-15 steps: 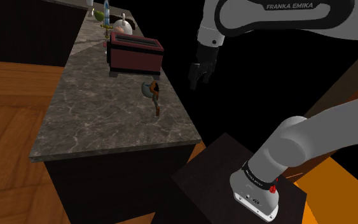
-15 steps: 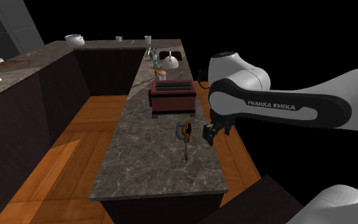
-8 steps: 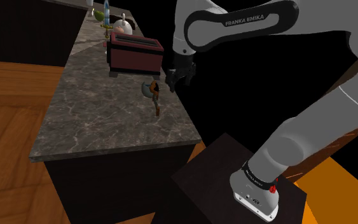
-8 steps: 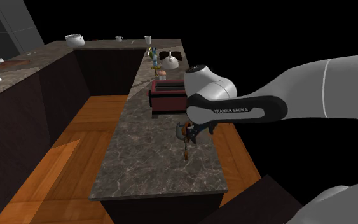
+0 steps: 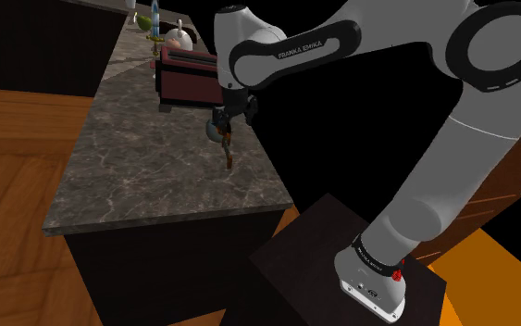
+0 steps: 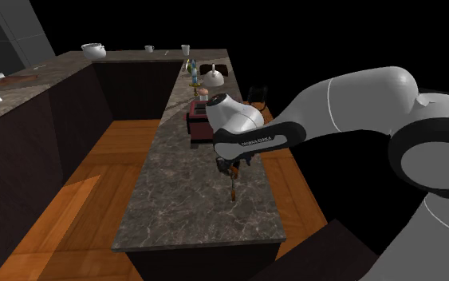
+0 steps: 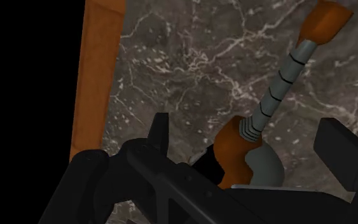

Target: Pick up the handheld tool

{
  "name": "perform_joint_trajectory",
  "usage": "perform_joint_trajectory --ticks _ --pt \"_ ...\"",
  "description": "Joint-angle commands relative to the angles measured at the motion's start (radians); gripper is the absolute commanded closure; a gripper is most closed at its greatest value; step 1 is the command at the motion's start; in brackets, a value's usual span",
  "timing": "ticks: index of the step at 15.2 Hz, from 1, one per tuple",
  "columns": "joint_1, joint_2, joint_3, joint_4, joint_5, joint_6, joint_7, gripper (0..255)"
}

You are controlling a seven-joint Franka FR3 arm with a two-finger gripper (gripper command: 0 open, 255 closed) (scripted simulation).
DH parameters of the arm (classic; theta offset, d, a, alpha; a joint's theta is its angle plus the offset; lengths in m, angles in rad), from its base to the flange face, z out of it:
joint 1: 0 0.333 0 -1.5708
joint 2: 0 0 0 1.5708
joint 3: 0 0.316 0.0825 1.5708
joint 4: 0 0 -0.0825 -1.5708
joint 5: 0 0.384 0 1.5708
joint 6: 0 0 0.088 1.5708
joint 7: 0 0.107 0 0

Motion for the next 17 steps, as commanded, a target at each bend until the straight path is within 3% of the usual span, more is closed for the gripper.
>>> perform_joint_trajectory --ticks 1,5,14,15,17 --pt "0.013 0.087 -0.007 0.068 -0.064 -0.002 0.068 0" --pt "0.048 0.224 -0.035 0.201 -0.148 -0.028 0.153 0" --pt "0.053 0.274 -0.047 0.168 -0.18 0.045 0.191 0" --pt "0.053 0.273 -0.047 0.167 -0.179 0.045 0.19 255" --pt "0.053 0.274 -0.047 0.168 -0.179 0.044 0.19 255"
